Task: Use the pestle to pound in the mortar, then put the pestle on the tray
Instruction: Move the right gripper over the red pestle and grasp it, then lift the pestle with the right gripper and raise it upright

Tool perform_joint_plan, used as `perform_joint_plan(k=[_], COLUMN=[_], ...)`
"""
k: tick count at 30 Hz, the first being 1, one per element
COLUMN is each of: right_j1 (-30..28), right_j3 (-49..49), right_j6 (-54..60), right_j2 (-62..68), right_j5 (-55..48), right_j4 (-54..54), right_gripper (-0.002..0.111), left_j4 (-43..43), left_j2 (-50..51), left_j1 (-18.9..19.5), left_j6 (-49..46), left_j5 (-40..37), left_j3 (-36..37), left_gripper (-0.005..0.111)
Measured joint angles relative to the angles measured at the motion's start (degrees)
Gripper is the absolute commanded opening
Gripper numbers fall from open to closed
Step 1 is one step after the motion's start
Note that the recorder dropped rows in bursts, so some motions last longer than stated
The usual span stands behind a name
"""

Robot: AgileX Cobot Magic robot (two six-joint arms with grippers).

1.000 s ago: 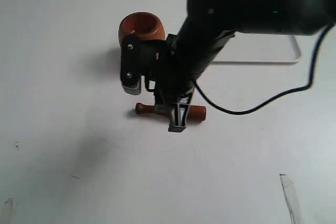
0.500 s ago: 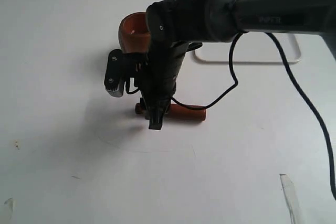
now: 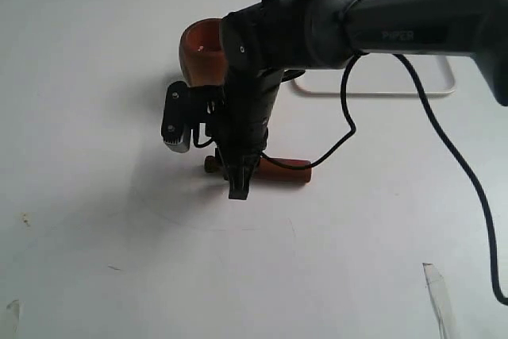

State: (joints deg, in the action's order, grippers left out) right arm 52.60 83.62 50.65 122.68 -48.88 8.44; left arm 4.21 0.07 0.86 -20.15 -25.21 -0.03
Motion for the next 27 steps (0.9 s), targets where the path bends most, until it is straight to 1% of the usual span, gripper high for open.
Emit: perform_joint_plan(k=[1,3,4,7,11,15,18,23,27], right_j1=[0.0,0.0,0.0,1.1,2.4,2.7,2.8,2.8,2.9], right_j3=[0.0,0.0,0.0,0.0,0.0,0.0,0.0,0.0,0.0], right_j6=[0.0,-0.1,-0.1,-2.2,-5.4,-5.8,-5.8,-5.8,-5.8], right_j2=[0.1,0.2,0.2,0.3,0.3,-1.3,-5.4,-12.9,-15.9], right_j5=[0.0,0.2,0.2,0.8,3.8,8.2,13.1,28.0,45.1], right_j4=[0.0,-0.1,-0.7,-6.1,-9.1,-7.1,-4.7,2.4,12.0], right_gripper=[0.019,0.001,0.0,0.0,0.0,0.0,0.0,0.0,0.0], left_j4=[0.0,0.0,0.0,0.0,0.0,0.0,0.0,0.0,0.0], left_j2=[0.0,0.0,0.0,0.0,0.0,0.0,0.0,0.0,0.0], left_j1=[0.0,0.0,0.0,0.0,0.0,0.0,0.0,0.0,0.0], left_j6=[0.0,0.0,0.0,0.0,0.0,0.0,0.0,0.0,0.0], left_j5=[0.0,0.0,0.0,0.0,0.0,0.0,0.0,0.0,0.0], left_j3=[0.0,0.0,0.0,0.0,0.0,0.0,0.0,0.0,0.0], left_gripper=[0.0,0.0,0.0,0.0,0.0,0.0,0.0,0.0,0.0])
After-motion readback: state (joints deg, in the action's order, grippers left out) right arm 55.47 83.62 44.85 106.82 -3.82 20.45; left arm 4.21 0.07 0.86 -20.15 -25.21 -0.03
